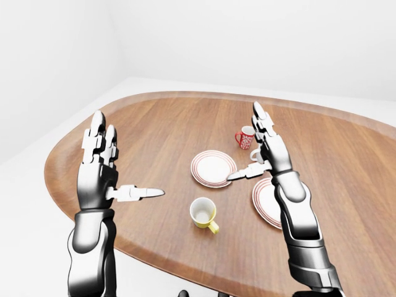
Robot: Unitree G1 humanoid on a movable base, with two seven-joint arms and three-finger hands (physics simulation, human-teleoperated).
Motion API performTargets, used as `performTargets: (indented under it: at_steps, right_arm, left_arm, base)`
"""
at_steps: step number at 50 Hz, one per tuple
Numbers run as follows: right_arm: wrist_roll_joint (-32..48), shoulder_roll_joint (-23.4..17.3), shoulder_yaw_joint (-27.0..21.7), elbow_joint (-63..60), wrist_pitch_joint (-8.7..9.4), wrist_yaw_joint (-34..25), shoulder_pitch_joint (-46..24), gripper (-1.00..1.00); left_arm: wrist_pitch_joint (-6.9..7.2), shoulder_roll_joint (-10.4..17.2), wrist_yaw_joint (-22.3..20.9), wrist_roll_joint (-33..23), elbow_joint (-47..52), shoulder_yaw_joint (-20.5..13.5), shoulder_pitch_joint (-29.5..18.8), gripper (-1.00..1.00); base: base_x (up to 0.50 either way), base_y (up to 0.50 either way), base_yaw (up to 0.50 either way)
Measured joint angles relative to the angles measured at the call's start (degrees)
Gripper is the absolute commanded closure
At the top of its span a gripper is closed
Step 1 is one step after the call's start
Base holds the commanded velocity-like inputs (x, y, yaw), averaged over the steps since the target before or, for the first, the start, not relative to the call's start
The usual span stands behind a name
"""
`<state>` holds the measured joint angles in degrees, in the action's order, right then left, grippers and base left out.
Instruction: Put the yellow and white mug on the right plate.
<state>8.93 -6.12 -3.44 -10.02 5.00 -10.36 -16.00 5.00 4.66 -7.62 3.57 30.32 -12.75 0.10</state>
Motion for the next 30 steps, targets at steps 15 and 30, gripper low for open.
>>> performTargets:
  at_steps: [15, 30]
  right_arm:
    - [10.2, -0.4, 2.4, 8.7, 0.0, -2.1, -6.7, -1.0]
    - [19.8, -0.1, 3.6, 17.3, 0.0, -4.8, -11.2, -1.0]
  left_arm:
    - [0.0, 1.6, -0.4, 1.2, -0.9, -3.1, -1.3, -1.0]
    - [0.0, 2.0, -0.5, 1.3, -1.0, -3.9, -1.6, -1.0]
  base:
    - [0.0, 0.0, 0.0]
    - [0.0, 0.0, 0.0]
